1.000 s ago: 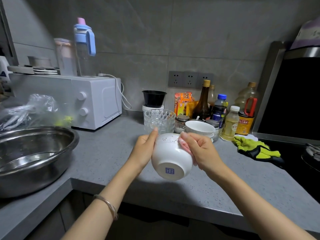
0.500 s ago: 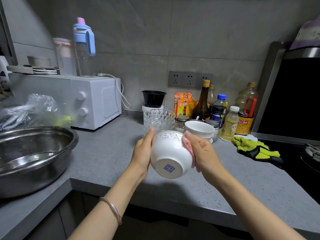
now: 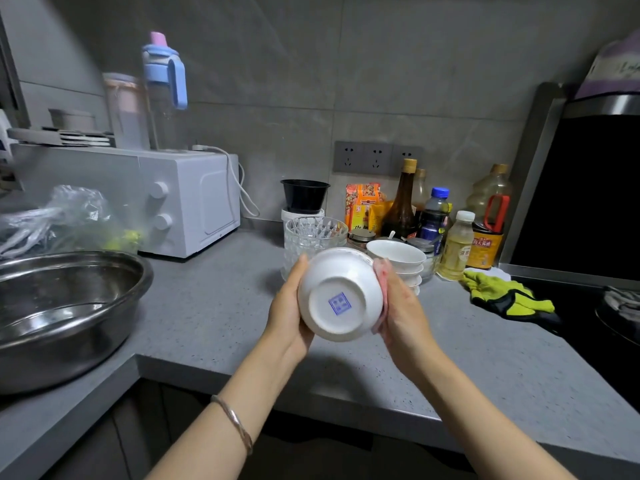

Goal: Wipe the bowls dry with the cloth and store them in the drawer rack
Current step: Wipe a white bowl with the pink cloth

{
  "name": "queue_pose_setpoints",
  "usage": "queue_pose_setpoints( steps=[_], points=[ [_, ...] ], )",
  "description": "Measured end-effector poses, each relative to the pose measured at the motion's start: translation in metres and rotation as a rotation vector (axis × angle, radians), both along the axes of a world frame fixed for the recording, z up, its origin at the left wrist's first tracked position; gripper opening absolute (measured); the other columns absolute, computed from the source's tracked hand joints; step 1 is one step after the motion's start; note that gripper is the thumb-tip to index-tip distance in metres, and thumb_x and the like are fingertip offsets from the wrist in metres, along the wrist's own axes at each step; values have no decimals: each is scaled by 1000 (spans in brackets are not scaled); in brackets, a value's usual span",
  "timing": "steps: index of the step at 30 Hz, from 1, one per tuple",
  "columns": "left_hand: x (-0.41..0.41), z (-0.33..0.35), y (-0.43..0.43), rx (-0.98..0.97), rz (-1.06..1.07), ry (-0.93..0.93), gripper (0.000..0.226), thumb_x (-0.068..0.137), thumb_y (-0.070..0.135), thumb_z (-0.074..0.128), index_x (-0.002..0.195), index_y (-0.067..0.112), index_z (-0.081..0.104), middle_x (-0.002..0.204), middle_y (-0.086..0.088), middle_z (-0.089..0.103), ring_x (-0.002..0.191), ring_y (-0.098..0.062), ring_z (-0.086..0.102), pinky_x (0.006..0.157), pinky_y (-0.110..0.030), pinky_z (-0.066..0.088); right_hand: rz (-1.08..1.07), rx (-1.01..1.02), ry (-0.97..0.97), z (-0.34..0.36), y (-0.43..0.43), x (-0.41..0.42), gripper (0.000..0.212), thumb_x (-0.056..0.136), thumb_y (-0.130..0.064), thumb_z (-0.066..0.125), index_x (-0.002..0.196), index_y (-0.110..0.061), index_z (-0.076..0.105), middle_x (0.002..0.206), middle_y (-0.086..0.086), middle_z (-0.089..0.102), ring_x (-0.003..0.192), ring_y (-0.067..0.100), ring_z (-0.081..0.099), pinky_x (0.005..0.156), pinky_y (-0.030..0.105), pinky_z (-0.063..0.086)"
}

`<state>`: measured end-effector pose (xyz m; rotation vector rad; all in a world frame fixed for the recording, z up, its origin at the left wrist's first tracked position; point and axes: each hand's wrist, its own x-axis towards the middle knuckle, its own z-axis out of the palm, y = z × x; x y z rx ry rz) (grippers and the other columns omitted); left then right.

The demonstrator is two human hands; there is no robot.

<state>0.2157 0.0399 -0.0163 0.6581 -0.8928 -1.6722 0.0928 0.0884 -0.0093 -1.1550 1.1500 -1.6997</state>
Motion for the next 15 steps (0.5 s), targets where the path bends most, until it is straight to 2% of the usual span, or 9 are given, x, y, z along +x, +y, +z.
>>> queue_pose_setpoints(
  steps=[2,4,6,8,11,12,13,14,15],
  points=[
    [-5,-2,-3,126,-8,110,38,92,46,49,97,13,67,77,-6,72,77,-20,65,67,-35,52,45,1,-206,-6,1,5,33,82,-54,49,78,-27,68,53,-7,48,39,3,34,36,16,28],
    [-9,-3,-7,232,-11,172,35,94,45,47,95,15,66,71,-5,72,79,-21,63,70,-36,50,91,50,-348,-12,1,7,32,87,-49,50,88,-23,68,54,-10,46,37,-1,30,34,12,28],
    [-11,-5,-13,272,11,192,34,95,44,46,99,17,65,71,-4,73,81,-22,63,72,-36,51,77,64,-362,-18,-2,6,31,93,-44,48,97,-17,63,54,-8,43,36,0,27,34,12,26],
    [-9,-7,-18,300,41,201,35,96,47,46,101,18,65,77,-4,73,80,-21,63,70,-36,51,-44,40,-319,-19,-3,-2,34,97,-39,44,109,-13,62,61,-5,56,37,2,33,34,14,28],
    [-7,-13,-25,340,131,143,39,93,51,49,101,17,66,93,-5,70,84,-23,64,64,-37,50,-262,-165,17,-9,1,-14,33,100,-37,37,120,-23,60,87,-2,66,50,1,51,43,15,40],
    [-8,-15,-26,330,154,104,41,93,52,48,102,17,65,94,-6,70,85,-23,64,62,-37,50,-268,-300,136,-3,3,-14,32,102,-31,35,122,-24,59,100,-3,66,69,0,61,57,15,49],
    [-10,-17,-27,313,169,77,43,93,53,46,104,16,65,94,-6,70,86,-24,64,63,-37,50,-229,-419,260,2,3,-11,32,103,-25,35,126,-20,57,115,-5,64,95,1,63,78,17,51],
    [-13,-19,-27,303,172,53,46,93,54,45,106,15,64,95,-8,69,87,-25,64,66,-39,52,-191,-479,445,3,2,-7,33,103,-22,36,130,-17,54,130,-5,57,117,3,54,98,21,44],
    [-16,-20,-26,309,170,28,48,92,55,45,105,12,64,98,-11,68,89,-28,64,73,-42,54,-171,-480,706,1,-1,-2,36,102,-24,37,135,-17,50,142,-5,47,131,4,41,110,24,32]
  ],
)
